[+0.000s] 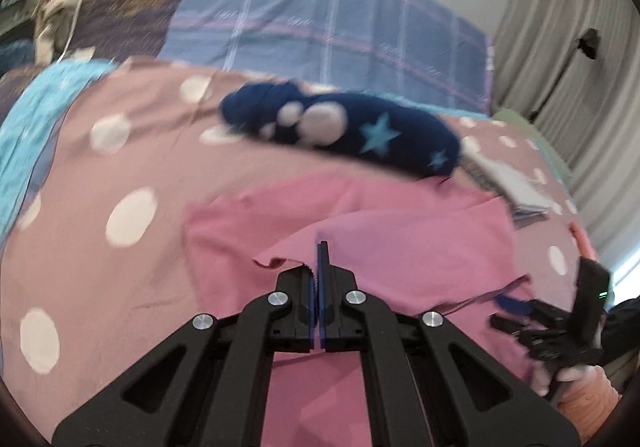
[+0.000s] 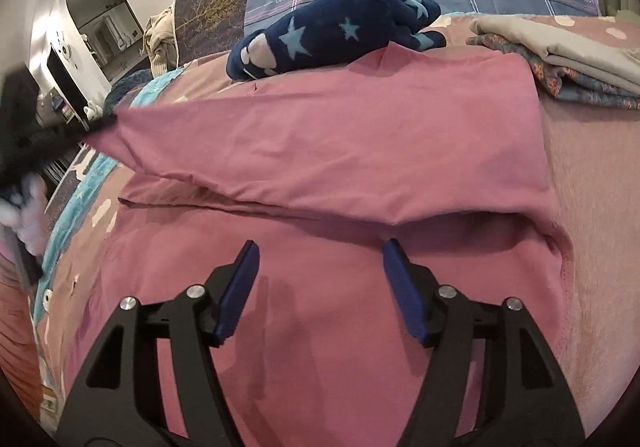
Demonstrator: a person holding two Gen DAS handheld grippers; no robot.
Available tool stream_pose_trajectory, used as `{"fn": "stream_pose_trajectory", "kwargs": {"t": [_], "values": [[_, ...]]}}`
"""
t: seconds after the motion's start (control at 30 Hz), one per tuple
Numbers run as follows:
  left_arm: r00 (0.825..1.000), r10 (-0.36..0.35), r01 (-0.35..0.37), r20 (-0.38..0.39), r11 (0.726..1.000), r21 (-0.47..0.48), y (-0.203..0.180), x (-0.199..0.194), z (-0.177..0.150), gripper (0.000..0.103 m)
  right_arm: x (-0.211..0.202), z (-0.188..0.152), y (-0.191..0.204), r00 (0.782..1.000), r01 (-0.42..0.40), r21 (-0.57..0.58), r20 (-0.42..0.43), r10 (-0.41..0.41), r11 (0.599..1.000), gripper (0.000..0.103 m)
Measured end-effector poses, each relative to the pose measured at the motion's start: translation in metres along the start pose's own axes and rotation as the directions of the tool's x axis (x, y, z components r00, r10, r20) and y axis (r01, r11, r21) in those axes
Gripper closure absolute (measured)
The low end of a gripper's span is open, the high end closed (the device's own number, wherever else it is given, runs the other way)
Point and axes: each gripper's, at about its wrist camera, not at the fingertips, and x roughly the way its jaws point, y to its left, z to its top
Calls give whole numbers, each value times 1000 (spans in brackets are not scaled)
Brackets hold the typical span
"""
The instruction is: Fold small clothes
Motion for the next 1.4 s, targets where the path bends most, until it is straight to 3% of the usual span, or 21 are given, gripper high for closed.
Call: {"fn": "stream_pose_trajectory", "kwargs": {"t": [0.2,0.3,0.4,0.43,0.5,0.57,0.63,0.73,0.8,0.87,0.93,1.0,1.07,1.1,1.13,1.17,1.23,1.3,1.33,1.4], "values": [[993,96,-99,-72,994,-37,31,28,-11,101,0,0,0,1000,-6,4,-2,6,1000,34],[981,173,-177,-89,984,-32,38,31,-21,85,-1,0,3,1000,-7,-7,-6,7,1000,29],[986,156,-157,-65,988,-8,34,22,-27,79,-8,3,-2,1000,0,28,2,0,1000,27],[989,138,-137,-52,990,16,27,19,-30,72,-12,4,-4,1000,1,48,9,-1,999,27],[992,121,-119,-38,991,56,16,17,-34,65,-25,6,-9,999,-18,81,41,14,997,33],[992,111,-105,-57,989,108,4,26,-41,64,-42,12,-11,995,-17,65,103,10,998,61],[982,154,-138,-106,980,142,-1,45,-51,63,-50,16,-10,990,29,31,138,-33,999,75],[984,159,-147,-76,978,147,-4,46,-54,59,-36,16,-26,990,118,58,73,-122,991,75],[992,107,-100,-73,990,99,4,37,-46,59,-14,7,-45,985,172,98,-25,-171,980,80],[995,88,-85,-50,994,62,13,28,-38,57,-15,4,-55,993,120,143,1,-121,983,80],[995,100,-99,-20,994,34,21,23,-27,57,-14,4,-53,991,131,127,2,-132,983,76],[996,85,-85,-20,996,4,31,26,-15,57,-11,4,-43,991,134,71,0,-135,988,60],[995,52,-53,-80,998,-14,37,41,-7,57,-5,4,-29,991,134,4,-15,-133,991,37],[992,35,-38,-120,999,-23,38,50,-4,59,-3,4,-23,989,147,-24,-21,-147,989,35],[991,22,-26,-135,999,-25,37,55,-3,74,0,4,-17,983,180,-59,-28,-182,982,34],[990,-7,4,-143,1000,-25,35,59,-1,99,3,4,-11,976,212,-89,-30,-215,973,33],[994,-48,47,-102,999,-16,25,57,4,100,4,3,-8,973,226,-104,-28,-230,968,33],[994,-103,101,28,994,40,9,35,7,100,1,4,-14,981,190,-72,-26,-192,979,33],[993,-103,99,65,993,63,5,27,7,100,0,3,-18,984,175,-59,-23,-177,983,33],[993,-25,12,111,993,115,-3,18,7,99,-2,2,-20,987,157,-43,-20,-158,987,33]]}}
